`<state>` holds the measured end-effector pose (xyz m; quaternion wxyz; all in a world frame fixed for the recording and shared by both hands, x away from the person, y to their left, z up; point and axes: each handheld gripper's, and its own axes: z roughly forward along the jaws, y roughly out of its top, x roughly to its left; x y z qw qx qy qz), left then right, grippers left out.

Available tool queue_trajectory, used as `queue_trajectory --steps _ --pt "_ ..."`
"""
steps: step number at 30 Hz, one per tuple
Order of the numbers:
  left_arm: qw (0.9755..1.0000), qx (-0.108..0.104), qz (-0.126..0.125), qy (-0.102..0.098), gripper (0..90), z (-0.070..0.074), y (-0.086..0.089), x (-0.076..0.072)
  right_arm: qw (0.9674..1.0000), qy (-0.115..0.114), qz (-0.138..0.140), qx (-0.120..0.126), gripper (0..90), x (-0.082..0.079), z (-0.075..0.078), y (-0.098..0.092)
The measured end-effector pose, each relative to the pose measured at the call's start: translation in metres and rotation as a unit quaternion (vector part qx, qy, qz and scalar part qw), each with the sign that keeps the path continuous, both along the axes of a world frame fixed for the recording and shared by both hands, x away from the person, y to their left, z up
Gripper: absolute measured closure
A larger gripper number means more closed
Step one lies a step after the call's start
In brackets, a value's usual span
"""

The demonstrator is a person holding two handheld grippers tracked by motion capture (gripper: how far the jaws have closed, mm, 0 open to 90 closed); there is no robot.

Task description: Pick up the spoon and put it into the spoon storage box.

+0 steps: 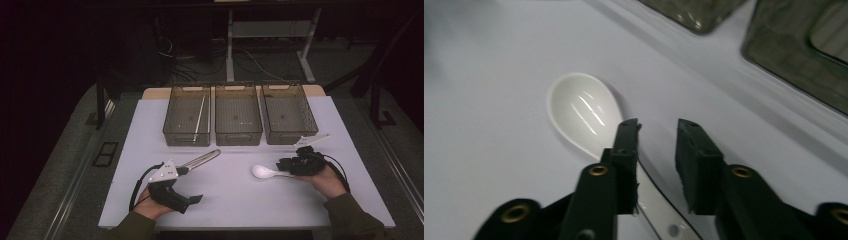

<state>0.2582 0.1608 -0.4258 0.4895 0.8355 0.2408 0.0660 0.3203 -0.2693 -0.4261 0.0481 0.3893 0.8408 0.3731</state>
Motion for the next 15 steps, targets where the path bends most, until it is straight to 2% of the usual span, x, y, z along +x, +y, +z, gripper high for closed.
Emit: queue_trajectory --steps 2,6,15 --pt "1.0 0.0 0.0 -0.001 0.0 0.0 0.0 0.0 0.9999 0.002 0.004 0.013 60.7 -0.002 0.001 0.004" --pt "1.0 0.003 -0.001 -0.001 0.0 0.0 0.0 0.0 0.9996 0.002 0.013 0.024 54.8 -0.003 0.0 0.013" --pt "1.0 0.006 -0.001 0.001 0.0 0.0 0.0 0.0 0.9994 0.008 0.031 0.011 53.6 0.001 -0.011 0.031"
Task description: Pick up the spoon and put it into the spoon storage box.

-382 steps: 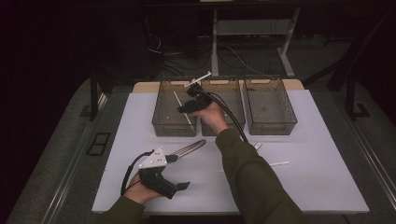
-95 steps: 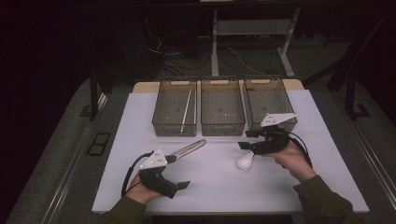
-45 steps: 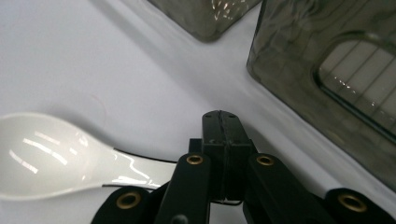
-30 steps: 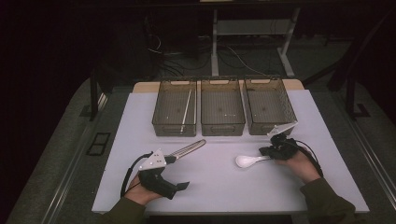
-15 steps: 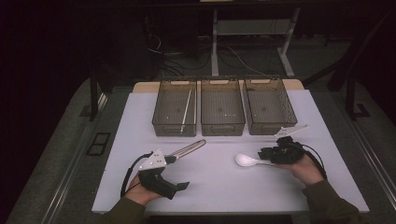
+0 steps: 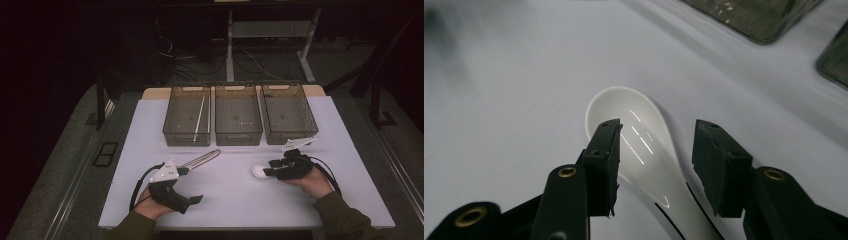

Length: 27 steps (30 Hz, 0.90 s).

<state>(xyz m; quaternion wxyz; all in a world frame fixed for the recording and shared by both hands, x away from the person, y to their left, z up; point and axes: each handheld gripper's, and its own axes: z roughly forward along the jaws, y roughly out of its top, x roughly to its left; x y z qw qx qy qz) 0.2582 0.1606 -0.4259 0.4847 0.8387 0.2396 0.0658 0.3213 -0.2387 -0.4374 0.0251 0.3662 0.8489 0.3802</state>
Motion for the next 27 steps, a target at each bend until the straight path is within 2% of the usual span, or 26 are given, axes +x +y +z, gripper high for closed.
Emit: queue_trajectory --steps 17,24,27 --pt "1.0 -0.001 -0.001 0.0 0.0 0.0 -0.001 0.0 0.9996 -0.01 0.013 -0.025 53.5 0.0 -0.006 0.01" --pt "1.0 -0.002 -0.001 0.0 0.0 0.0 0.0 0.0 0.9987 -0.015 0.031 -0.038 54.4 -0.003 -0.008 0.013" --pt "1.0 0.001 -0.001 0.0 0.0 0.0 0.0 0.0 0.9975 -0.025 0.043 -0.05 56.2 -0.005 -0.007 0.014"
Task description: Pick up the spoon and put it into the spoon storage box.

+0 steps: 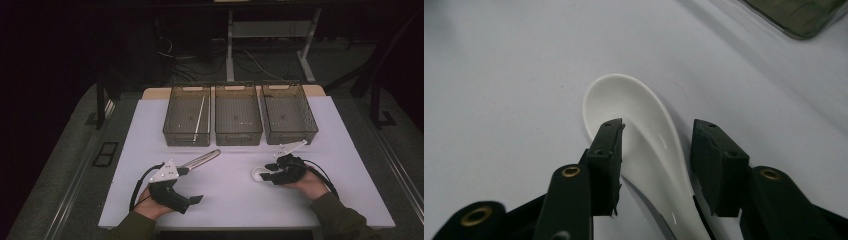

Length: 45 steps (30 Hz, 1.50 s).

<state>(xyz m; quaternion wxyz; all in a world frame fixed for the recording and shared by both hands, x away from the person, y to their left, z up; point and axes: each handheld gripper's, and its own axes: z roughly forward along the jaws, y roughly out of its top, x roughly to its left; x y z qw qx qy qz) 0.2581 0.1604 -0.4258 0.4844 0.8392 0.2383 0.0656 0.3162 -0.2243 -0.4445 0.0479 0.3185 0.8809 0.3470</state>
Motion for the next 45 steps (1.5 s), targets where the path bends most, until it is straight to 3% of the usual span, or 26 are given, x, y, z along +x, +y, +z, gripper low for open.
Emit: queue_trajectory --steps 6,11,22,36,45 --pt "1.0 -0.002 0.002 0.0 0.0 0.0 0.0 0.0 0.9992 -0.017 0.032 -0.02 59.4 -0.005 0.001 0.003" --pt "1.0 -0.001 0.001 -0.001 0.0 0.0 0.0 0.0 0.9981 -0.029 0.043 -0.033 62.7 -0.009 0.001 0.004" --pt "1.0 -0.001 0.001 -0.001 0.0 0.0 0.0 0.0 0.9965 -0.023 0.071 -0.037 77.4 -0.012 0.003 0.002" --pt "1.0 -0.002 0.001 -0.003 0.0 0.001 0.0 0.0 0.9965 -0.017 0.072 -0.04 79.6 -0.011 0.005 0.002" --pt "1.0 -0.001 0.0 -0.004 0.0 0.0 0.0 0.0 0.9978 -0.031 0.057 -0.014 79.8 -0.006 0.021 -0.005"
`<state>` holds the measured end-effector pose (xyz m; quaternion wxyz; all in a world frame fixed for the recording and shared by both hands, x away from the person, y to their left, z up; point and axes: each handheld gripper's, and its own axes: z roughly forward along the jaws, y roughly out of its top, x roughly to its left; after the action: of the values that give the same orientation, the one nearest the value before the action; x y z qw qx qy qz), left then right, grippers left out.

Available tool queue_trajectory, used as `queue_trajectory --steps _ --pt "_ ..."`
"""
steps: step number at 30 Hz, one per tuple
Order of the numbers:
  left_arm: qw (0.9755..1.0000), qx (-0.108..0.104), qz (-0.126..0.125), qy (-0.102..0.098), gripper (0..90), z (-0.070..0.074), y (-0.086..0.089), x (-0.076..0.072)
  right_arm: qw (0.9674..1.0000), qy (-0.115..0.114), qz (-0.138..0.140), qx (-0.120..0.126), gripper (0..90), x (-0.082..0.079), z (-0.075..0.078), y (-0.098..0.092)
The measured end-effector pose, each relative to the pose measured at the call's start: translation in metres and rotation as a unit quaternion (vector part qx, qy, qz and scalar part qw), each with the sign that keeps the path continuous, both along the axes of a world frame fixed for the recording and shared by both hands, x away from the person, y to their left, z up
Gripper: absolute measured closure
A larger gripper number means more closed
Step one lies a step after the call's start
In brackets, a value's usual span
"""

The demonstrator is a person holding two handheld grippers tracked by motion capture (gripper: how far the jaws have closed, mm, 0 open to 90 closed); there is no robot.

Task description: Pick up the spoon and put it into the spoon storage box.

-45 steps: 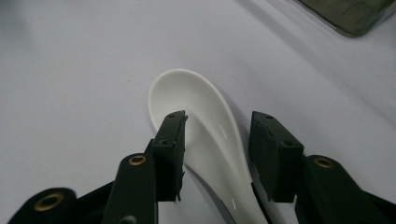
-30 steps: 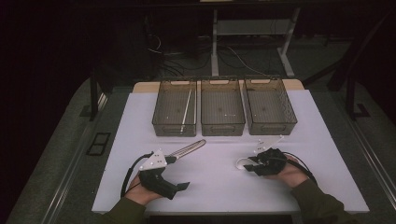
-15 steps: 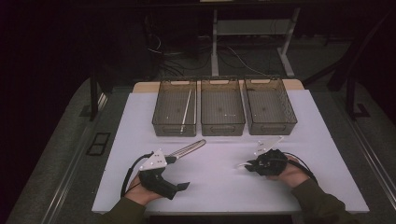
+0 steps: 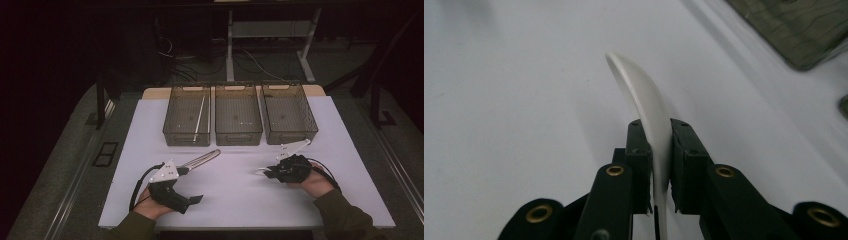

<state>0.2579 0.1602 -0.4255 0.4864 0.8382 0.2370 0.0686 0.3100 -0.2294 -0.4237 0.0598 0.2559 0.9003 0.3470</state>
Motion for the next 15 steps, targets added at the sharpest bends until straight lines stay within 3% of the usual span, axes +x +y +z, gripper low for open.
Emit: queue_trajectory --steps 15 --pt "1.0 0.002 -0.001 -0.001 0.0 0.0 0.0 0.001 0.9988 -0.033 -0.026 0.026 79.8 0.024 0.03 0.0"
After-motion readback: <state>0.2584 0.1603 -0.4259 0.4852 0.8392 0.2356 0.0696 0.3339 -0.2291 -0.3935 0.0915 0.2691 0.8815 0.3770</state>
